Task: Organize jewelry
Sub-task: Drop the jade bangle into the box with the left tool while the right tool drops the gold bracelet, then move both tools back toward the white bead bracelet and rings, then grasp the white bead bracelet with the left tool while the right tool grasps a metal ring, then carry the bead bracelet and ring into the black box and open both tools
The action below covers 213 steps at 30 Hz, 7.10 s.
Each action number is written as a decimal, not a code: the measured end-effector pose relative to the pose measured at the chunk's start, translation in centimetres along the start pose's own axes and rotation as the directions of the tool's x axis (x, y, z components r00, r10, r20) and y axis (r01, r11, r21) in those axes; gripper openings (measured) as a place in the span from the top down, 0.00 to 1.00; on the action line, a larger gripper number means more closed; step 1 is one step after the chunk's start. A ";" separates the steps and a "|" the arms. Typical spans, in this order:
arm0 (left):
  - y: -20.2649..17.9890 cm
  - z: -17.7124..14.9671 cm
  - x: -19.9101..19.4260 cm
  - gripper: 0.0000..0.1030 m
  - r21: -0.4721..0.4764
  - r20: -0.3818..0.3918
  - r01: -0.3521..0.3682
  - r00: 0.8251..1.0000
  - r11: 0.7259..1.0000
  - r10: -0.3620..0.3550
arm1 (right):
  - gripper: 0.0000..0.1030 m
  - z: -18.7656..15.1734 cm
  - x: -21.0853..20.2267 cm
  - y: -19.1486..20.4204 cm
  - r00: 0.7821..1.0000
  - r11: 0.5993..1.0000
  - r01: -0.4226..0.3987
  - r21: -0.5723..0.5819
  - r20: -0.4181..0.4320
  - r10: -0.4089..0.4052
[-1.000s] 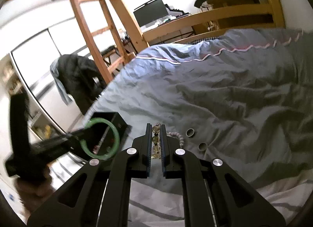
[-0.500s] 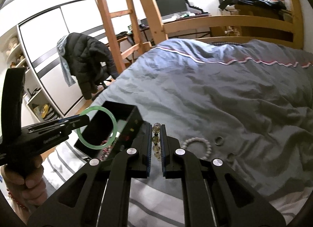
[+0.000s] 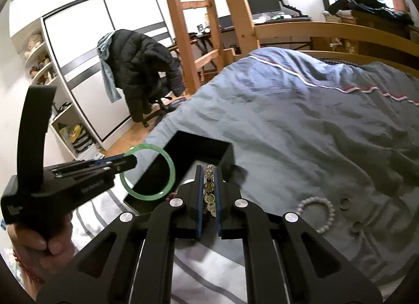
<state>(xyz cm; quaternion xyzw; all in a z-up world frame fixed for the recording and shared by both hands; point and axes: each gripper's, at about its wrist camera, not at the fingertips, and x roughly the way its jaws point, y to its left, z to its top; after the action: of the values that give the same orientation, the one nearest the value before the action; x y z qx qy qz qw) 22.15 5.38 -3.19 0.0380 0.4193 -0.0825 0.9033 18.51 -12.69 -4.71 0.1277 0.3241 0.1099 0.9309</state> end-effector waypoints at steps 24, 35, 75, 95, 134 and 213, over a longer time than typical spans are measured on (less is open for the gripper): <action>2.7 0.0 1.9 0.89 -0.071 -0.064 -0.052 0.997 0.996 0.047 | 0.92 -0.5 4.6 3.1 0.994 0.996 -0.084 -0.019 -0.068 0.082; 3.0 0.0 1.8 0.85 -0.090 -0.055 -0.034 0.998 0.995 0.029 | 0.90 -1.3 5.8 2.0 0.989 0.996 -0.084 0.043 -0.117 0.088; -12.7 -2.0 2.3 0.10 0.124 0.087 0.196 0.974 0.973 -0.208 | 0.10 -5.6 -5.0 -14.0 0.922 0.913 0.386 0.131 -0.014 -0.388; -18.5 -3.8 11.8 0.48 0.262 -0.112 0.201 0.978 0.944 -0.177 | 0.63 -8.2 0.6 -19.2 0.953 0.925 0.300 0.233 -0.123 -0.278; -17.6 -3.1 11.9 0.92 0.182 -0.131 0.243 0.966 0.953 -0.222 | 0.79 -9.3 1.5 -19.9 0.957 0.923 0.285 0.257 -0.135 -0.258; -5.7 -0.4 -1.5 0.92 0.111 0.078 0.142 0.985 0.984 -0.151 | 0.80 -2.0 -3.6 -6.1 0.971 0.972 0.233 0.025 0.040 -0.234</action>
<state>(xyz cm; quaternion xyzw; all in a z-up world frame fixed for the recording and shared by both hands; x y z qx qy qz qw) 19.88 0.00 -2.34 0.0510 0.3765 -0.1725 0.9088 15.28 -19.15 -6.01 0.1005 0.3180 -0.0063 0.9427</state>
